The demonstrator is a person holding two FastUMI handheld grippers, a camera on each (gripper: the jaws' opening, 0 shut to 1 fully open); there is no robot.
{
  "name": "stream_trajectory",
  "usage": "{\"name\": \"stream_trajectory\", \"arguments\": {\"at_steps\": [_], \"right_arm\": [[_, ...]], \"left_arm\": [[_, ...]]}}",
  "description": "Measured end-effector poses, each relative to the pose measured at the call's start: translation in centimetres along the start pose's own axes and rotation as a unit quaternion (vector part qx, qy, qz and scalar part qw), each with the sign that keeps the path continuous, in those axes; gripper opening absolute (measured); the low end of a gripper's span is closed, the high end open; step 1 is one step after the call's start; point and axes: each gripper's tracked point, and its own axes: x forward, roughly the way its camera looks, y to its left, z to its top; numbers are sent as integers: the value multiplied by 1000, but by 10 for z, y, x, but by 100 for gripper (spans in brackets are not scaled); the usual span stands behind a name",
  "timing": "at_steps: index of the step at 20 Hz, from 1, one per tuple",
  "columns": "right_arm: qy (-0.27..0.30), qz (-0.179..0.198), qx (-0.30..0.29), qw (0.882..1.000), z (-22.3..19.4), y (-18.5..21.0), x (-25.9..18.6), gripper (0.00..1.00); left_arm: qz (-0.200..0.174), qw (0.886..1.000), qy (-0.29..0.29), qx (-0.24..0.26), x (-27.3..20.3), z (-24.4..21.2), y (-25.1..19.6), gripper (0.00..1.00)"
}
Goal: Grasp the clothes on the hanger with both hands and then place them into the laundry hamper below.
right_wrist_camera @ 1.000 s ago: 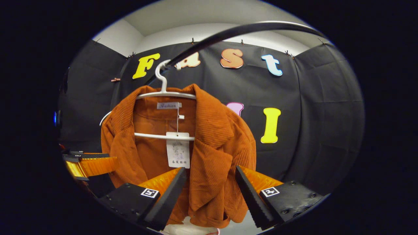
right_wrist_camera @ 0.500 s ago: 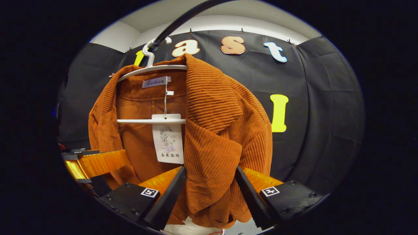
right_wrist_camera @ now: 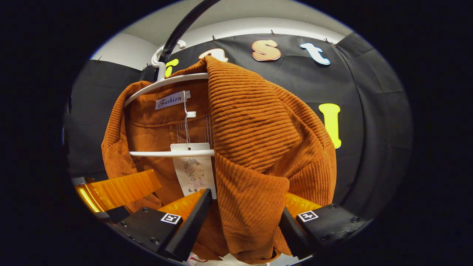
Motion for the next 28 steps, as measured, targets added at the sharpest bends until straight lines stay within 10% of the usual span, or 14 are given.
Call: {"name": "stream_trajectory", "arguments": {"at_steps": [4, 8, 9, 18, 28], "right_arm": [[-6, -10, 6, 1000, 4, -25, 0, 65], [-21, 7, -2, 1000, 14, -40, -2, 15], [-19, 13, -9, 1000, 16, -44, -2, 15], [-69, -1, 54, 996, 82, -113, -5, 19], [-100, -17, 35, 994, 134, -135, -24, 17]], "left_arm": [[30, 999, 7, 20, 6, 4, 23, 92], [32, 999, 41, -10, 6, 1, 37, 24], [35, 998, 45, -4, 9, 1, 39, 7], [119, 989, -10, 90, -31, 78, 85, 6], [121, 970, -69, 199, -36, 157, 86, 5]]}}
